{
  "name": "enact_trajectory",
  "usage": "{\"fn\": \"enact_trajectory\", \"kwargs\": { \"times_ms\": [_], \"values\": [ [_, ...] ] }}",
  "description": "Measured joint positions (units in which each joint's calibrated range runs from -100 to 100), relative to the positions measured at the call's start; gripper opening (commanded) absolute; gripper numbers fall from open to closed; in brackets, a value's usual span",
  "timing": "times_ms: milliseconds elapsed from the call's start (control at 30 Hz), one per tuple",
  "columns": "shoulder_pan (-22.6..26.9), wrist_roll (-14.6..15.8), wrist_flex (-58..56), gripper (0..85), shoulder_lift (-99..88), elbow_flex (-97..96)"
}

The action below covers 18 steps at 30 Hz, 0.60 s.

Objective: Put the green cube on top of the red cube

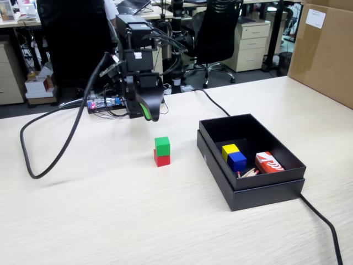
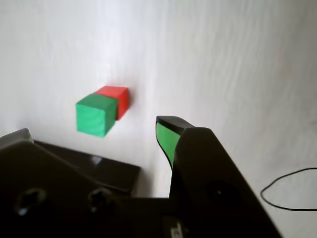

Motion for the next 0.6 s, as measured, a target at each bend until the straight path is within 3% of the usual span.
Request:
{"fn": "enact_trajectory", "kwargs": {
  "times_ms": [200, 600],
  "values": [
    [-1.1, -1.5, 14.2, 49.2, -18.5, -25.1],
    [1.6, 2.2, 24.8, 49.3, -28.0, -44.3]
  ]
}}
